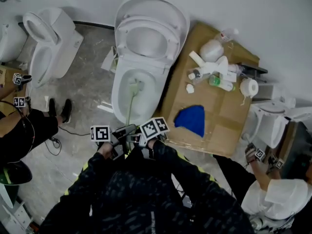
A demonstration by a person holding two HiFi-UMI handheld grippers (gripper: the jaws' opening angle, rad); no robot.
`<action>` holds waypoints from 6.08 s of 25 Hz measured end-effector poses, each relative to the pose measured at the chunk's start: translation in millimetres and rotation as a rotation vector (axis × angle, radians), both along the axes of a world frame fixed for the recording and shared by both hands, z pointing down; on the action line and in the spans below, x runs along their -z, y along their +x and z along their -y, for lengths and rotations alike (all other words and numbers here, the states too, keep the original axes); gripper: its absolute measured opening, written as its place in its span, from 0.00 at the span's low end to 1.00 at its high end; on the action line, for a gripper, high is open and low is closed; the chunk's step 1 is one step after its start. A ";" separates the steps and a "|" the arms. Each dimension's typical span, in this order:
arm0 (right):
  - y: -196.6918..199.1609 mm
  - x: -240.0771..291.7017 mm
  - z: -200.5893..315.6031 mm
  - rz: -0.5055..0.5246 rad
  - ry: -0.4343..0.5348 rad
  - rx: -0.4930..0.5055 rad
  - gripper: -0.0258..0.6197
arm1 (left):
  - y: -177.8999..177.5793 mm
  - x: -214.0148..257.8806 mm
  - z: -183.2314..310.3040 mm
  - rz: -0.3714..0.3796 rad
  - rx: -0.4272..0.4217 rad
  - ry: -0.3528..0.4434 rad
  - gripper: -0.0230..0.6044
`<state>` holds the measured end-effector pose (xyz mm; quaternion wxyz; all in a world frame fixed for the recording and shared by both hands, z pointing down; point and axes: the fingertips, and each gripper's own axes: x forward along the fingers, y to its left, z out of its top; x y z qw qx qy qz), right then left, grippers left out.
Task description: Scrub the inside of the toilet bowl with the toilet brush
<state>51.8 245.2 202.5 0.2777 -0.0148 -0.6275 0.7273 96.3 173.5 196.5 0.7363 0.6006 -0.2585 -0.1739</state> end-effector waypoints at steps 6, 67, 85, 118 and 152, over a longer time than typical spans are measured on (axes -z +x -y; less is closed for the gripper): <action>-15.2 -52.4 42.5 -0.040 -0.013 0.004 0.14 | -27.3 -73.8 31.8 0.093 -0.050 -0.048 0.12; 13.6 -232.1 103.2 -0.158 -0.108 -0.493 0.14 | 29.0 -251.9 78.3 0.041 -0.463 0.002 0.12; 25.6 -222.9 50.4 -0.231 -0.174 -0.558 0.14 | 41.5 -245.8 20.3 -0.003 -0.511 -0.078 0.10; -24.9 -202.7 -71.3 -0.311 -0.332 -0.422 0.14 | 21.4 -225.9 -100.8 -0.147 -0.561 -0.203 0.05; -69.8 -207.2 -89.9 -0.201 -0.385 -0.268 0.14 | -31.0 -247.1 -109.3 -0.007 -0.413 -0.293 0.05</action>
